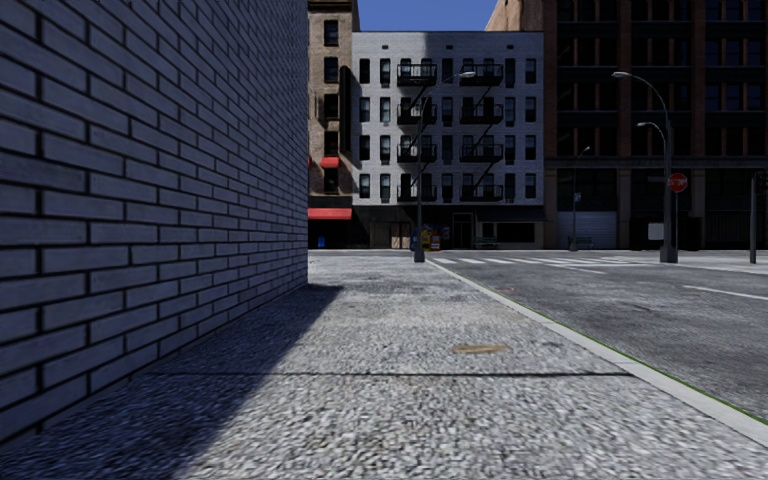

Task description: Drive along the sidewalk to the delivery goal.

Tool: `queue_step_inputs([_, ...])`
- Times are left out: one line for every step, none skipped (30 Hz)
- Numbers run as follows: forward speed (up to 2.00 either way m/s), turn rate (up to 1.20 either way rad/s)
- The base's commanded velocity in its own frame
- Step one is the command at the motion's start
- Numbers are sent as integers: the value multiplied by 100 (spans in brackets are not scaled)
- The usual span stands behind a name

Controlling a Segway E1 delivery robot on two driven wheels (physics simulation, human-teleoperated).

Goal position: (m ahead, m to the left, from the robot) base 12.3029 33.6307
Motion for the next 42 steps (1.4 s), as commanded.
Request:
queue_step_inputs([200, 0])
queue_step_inputs([200, 0])
queue_step_inputs([200, 0])
queue_step_inputs([200, 0])
queue_step_inputs([200, 0])
queue_step_inputs([200, 0])
queue_step_inputs([200, 0])
queue_step_inputs([200, 0])
queue_step_inputs([200, 0])
queue_step_inputs([200, 0])
queue_step_inputs([200, 0])
queue_step_inputs([200, 0])
queue_step_inputs([200, 0])
queue_step_inputs([200, 0])
queue_step_inputs([200, 0])
queue_step_inputs([200, 0])
queue_step_inputs([200, 0])
queue_step_inputs([200, 0])
queue_step_inputs([200, 0])
queue_step_inputs([200, 0])
queue_step_inputs([200, 0])
queue_step_inputs([200, 0])
queue_step_inputs([200, 0])
queue_step_inputs([200, 0])
queue_step_inputs([200, 0])
queue_step_inputs([200, 0])
queue_step_inputs([200, 0])
queue_step_inputs([200, 0])
queue_step_inputs([200, 0])
queue_step_inputs([200, 0])
queue_step_inputs([200, 0])
queue_step_inputs([200, 0])
queue_step_inputs([200, 0])
queue_step_inputs([200, 0])
queue_step_inputs([200, 0])
queue_step_inputs([200, 0])
queue_step_inputs([200, 0])
queue_step_inputs([200, 0])
queue_step_inputs([200, 0])
queue_step_inputs([200, 0])
queue_step_inputs([200, 0])
queue_step_inputs([200, 0])
